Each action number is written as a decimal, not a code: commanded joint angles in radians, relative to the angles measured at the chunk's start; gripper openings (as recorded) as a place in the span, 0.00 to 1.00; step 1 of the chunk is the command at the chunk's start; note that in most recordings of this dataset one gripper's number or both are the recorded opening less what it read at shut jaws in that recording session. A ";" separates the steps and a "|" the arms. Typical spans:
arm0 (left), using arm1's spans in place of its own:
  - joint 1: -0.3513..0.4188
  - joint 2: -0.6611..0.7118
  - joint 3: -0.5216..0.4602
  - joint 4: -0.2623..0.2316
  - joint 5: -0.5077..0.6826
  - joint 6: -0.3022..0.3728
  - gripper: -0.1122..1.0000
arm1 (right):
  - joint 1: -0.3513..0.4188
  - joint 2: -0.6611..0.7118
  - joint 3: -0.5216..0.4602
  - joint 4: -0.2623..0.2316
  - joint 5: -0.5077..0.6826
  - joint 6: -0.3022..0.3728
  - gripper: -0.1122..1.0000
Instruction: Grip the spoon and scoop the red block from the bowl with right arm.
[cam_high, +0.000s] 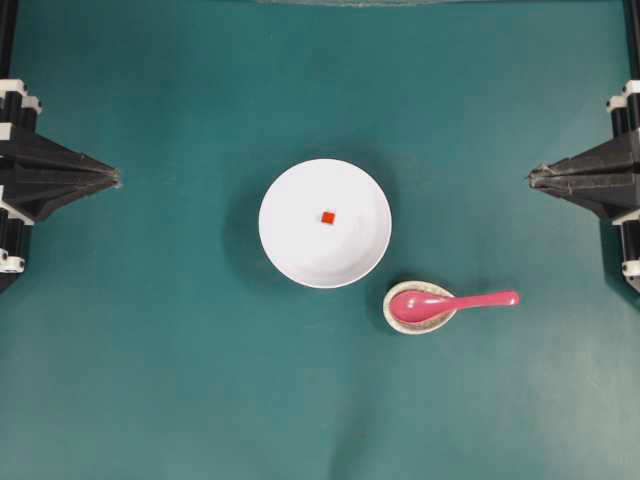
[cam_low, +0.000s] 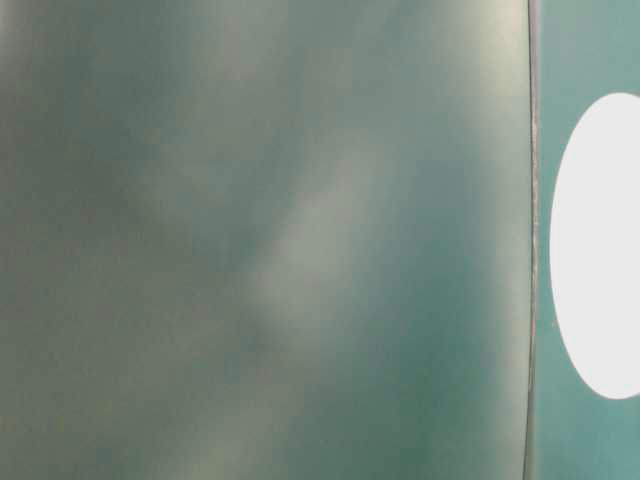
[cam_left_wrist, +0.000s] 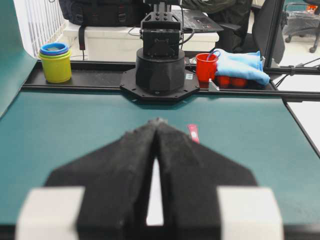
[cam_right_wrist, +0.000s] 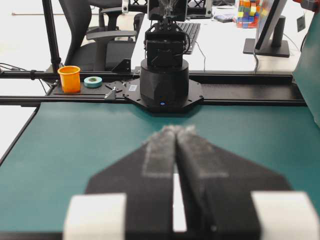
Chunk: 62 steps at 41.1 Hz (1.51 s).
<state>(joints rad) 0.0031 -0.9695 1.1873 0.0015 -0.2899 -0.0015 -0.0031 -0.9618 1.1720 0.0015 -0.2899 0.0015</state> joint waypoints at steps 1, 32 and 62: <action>-0.006 0.008 -0.037 0.006 0.069 0.005 0.10 | 0.008 0.003 -0.021 0.005 -0.005 0.028 0.10; -0.006 -0.021 -0.071 0.006 0.385 -0.005 0.11 | 0.006 0.025 -0.078 0.021 0.086 0.057 0.65; -0.006 0.002 -0.066 0.005 0.388 -0.003 0.11 | 0.023 0.146 0.025 0.057 0.041 0.058 0.64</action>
<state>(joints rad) -0.0015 -0.9771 1.1459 0.0046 0.1028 -0.0061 0.0092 -0.8406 1.1919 0.0522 -0.2163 0.0598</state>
